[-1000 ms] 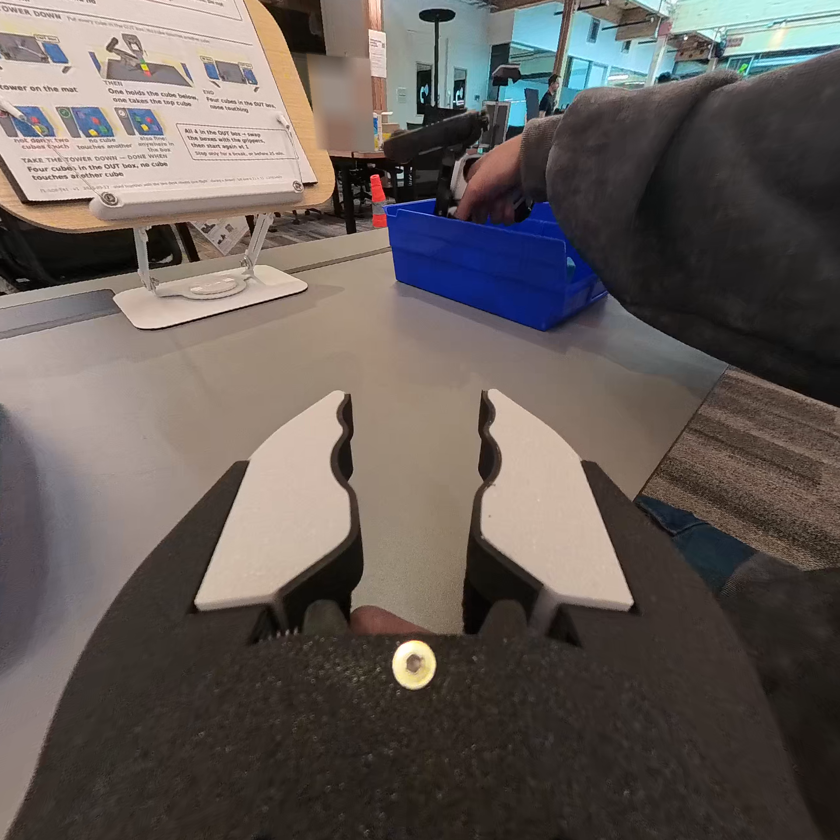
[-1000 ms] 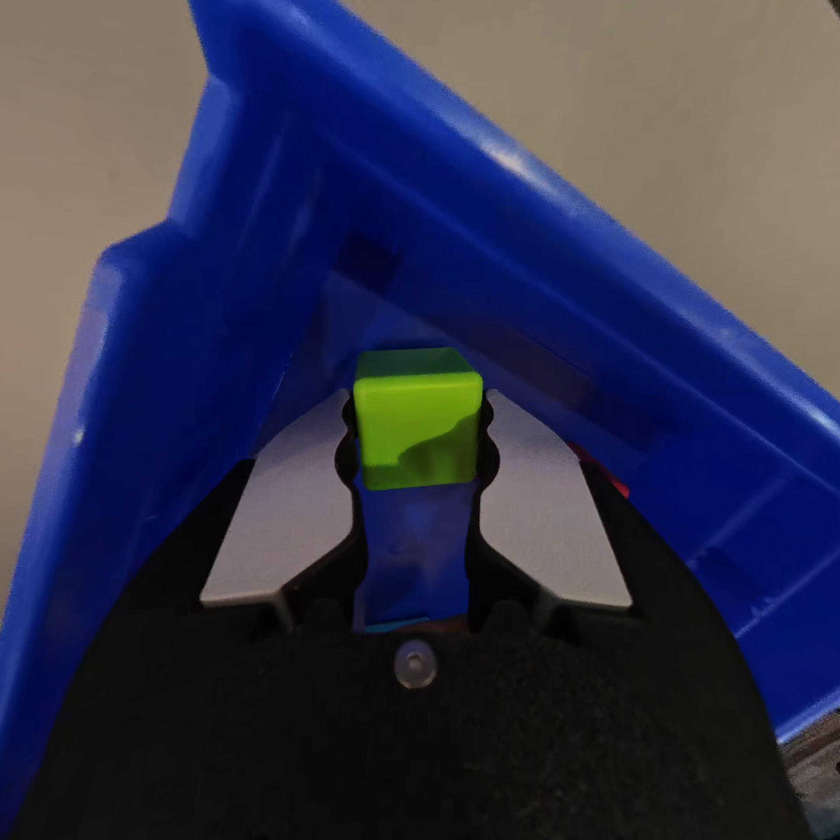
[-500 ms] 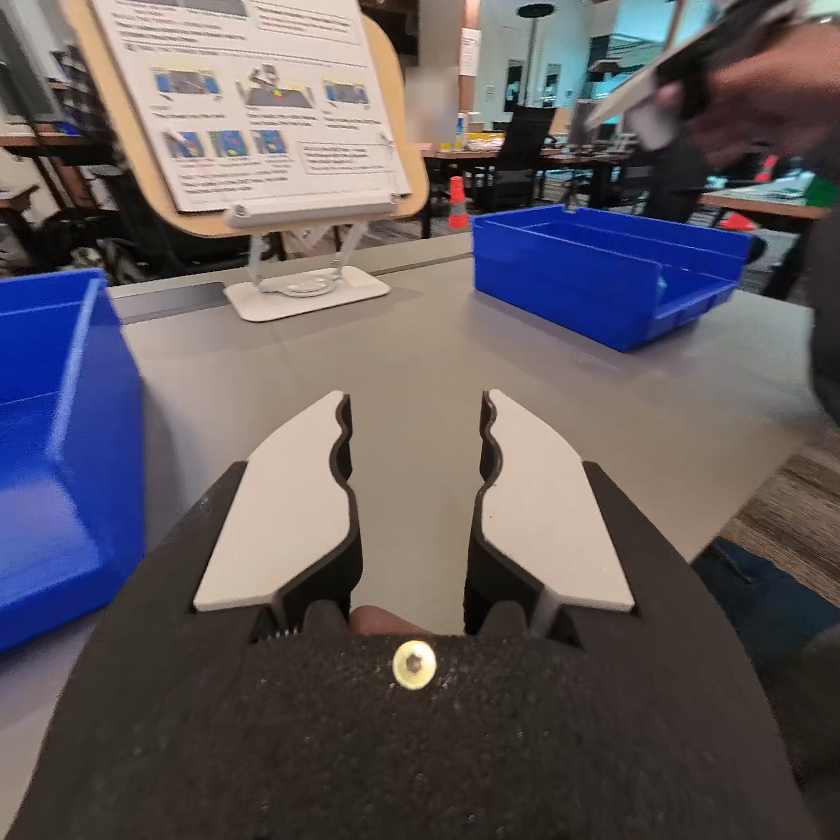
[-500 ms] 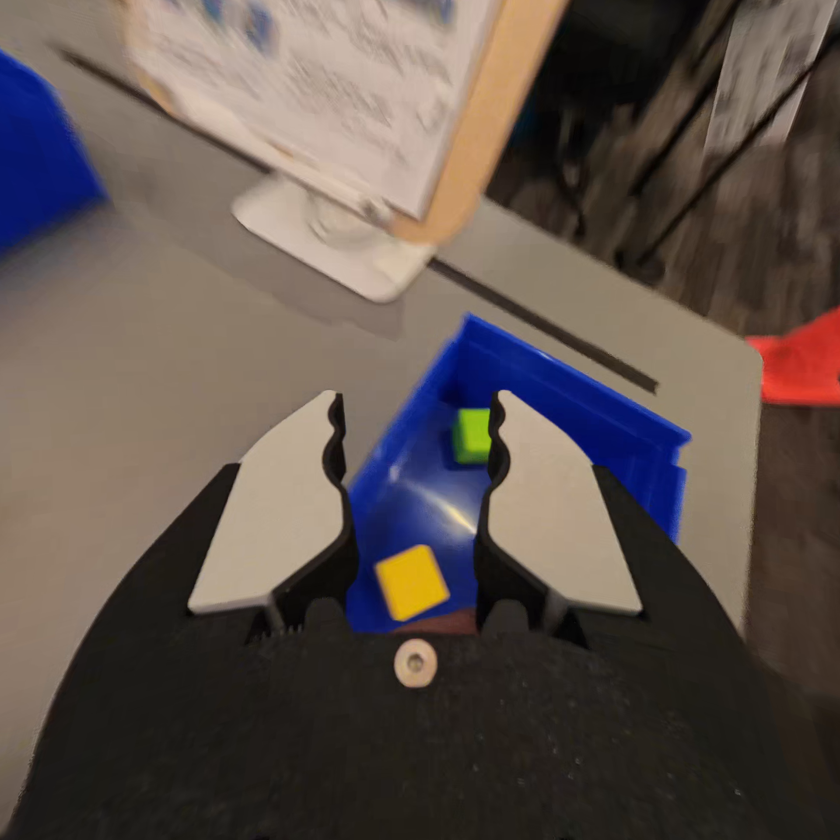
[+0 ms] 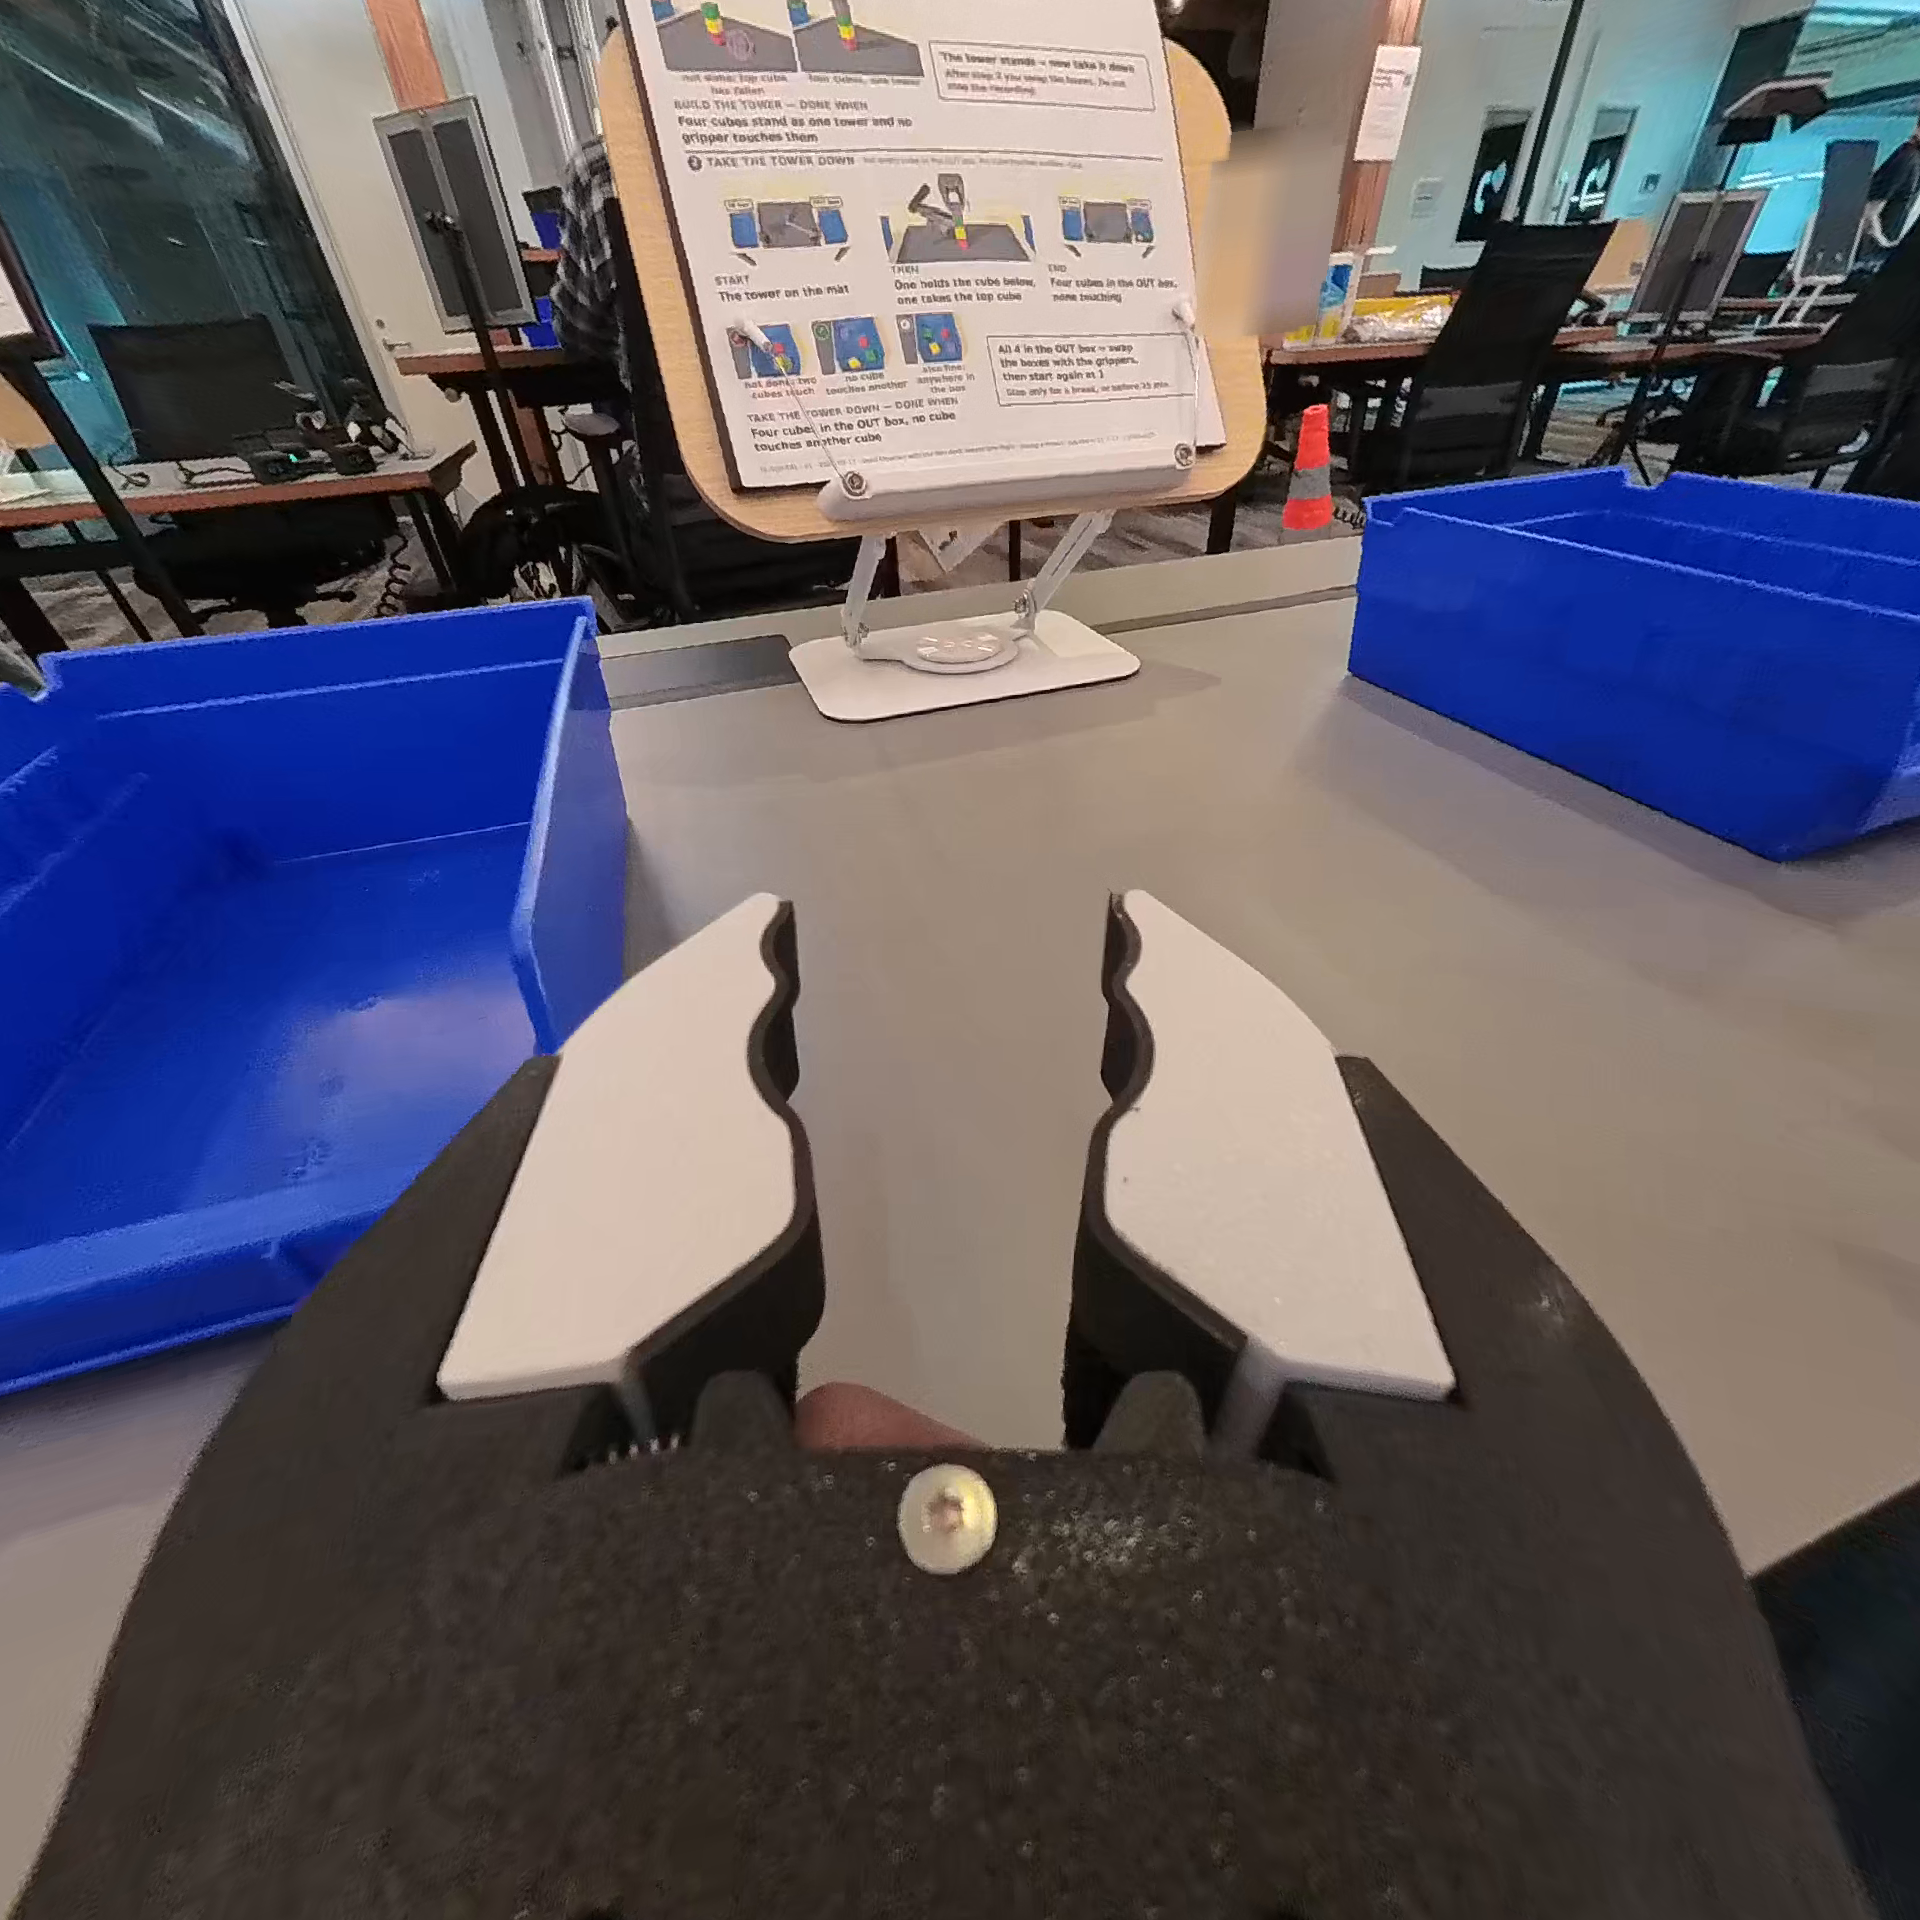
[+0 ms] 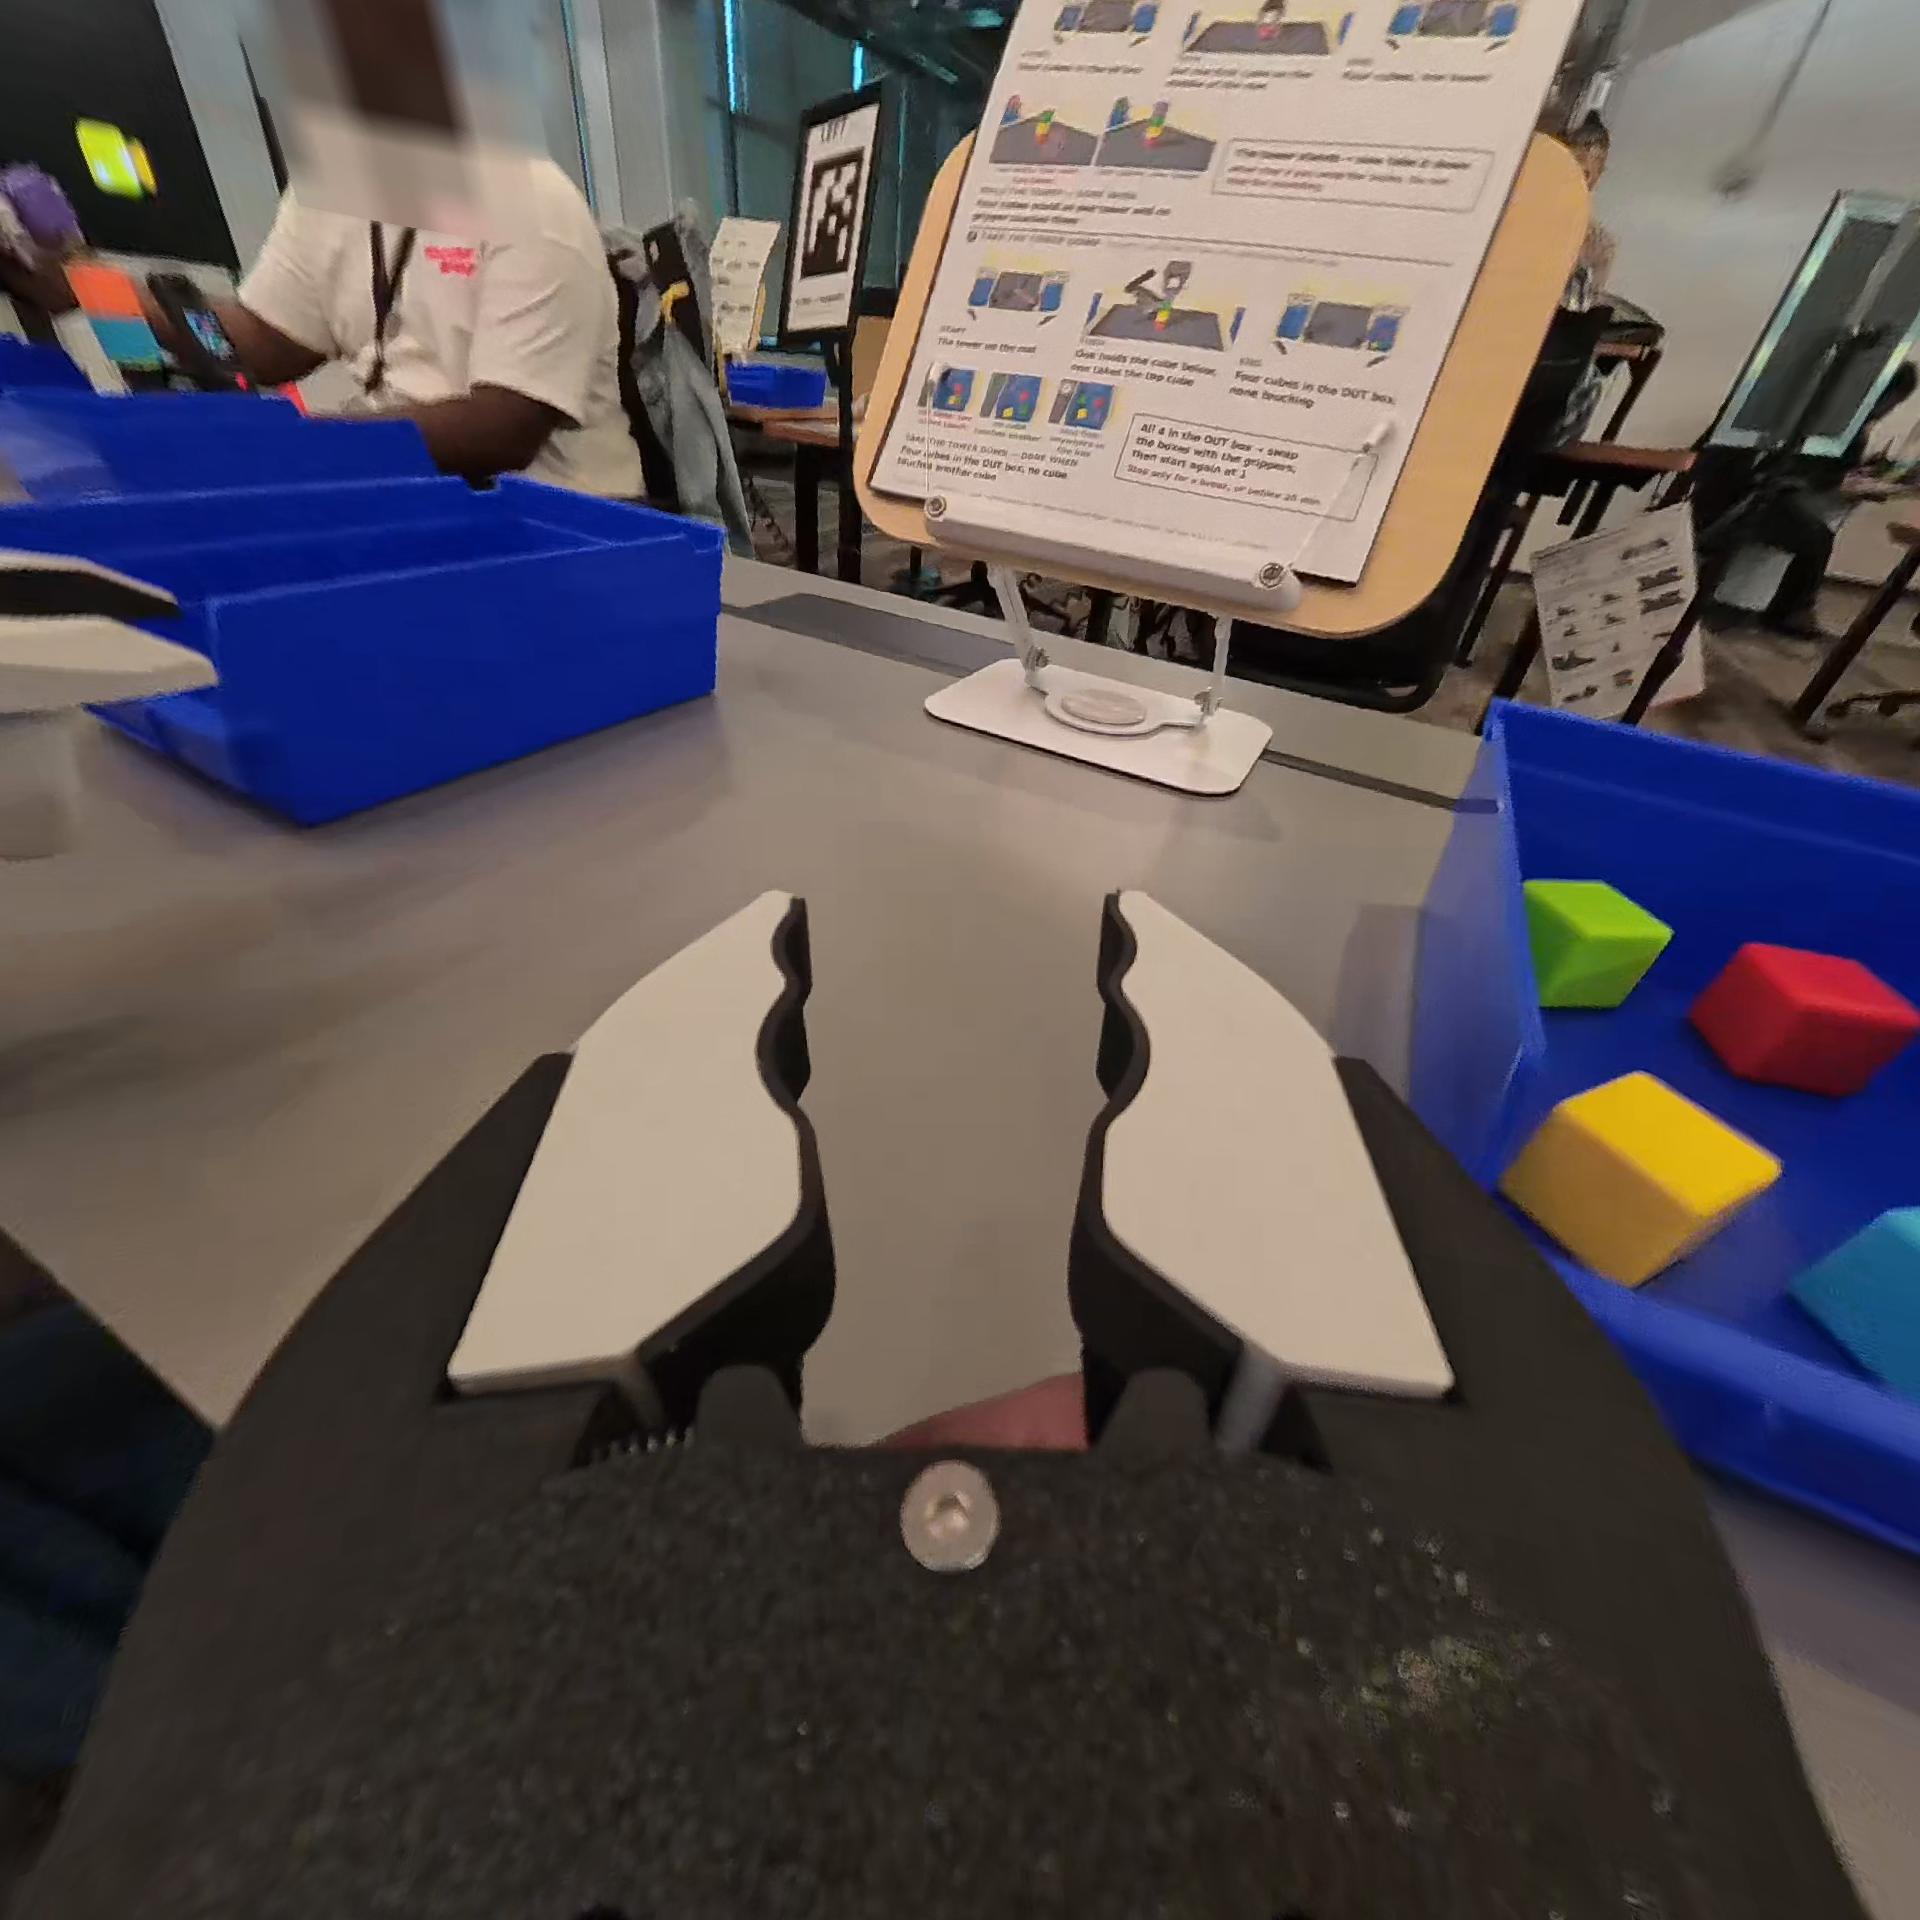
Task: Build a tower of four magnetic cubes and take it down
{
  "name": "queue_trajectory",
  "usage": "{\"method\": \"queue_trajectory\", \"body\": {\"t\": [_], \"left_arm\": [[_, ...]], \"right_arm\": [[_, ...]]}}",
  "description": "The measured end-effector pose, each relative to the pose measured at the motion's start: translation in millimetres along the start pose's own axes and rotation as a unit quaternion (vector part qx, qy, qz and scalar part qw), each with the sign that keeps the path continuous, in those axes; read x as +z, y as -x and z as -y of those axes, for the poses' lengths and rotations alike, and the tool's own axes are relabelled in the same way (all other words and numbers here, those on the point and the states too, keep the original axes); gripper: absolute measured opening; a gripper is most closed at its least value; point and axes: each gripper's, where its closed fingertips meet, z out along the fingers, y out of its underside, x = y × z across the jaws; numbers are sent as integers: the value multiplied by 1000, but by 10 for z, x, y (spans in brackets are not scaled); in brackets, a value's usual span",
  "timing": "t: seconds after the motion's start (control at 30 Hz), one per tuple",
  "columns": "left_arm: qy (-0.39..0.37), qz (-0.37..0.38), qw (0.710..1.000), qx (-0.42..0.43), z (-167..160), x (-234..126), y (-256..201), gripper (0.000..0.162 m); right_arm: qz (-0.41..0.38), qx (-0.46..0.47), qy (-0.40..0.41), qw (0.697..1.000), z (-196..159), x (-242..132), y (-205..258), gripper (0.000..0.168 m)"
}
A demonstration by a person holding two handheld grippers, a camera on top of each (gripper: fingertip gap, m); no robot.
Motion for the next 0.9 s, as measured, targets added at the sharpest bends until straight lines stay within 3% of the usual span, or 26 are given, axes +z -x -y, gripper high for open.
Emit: {"method": "queue_trajectory", "body": {"t": [0.33, 0.9], "left_arm": [[6, -17, 1000, 0, -81, 24, -179, 56], [20, -19, 1000, -11, -166, 67, -107, 55]], "right_arm": [[38, 52, 35, 997, -318, 31, 87, 53], [41, 38, 40, 998, -338, 63, 69, 50]]}}
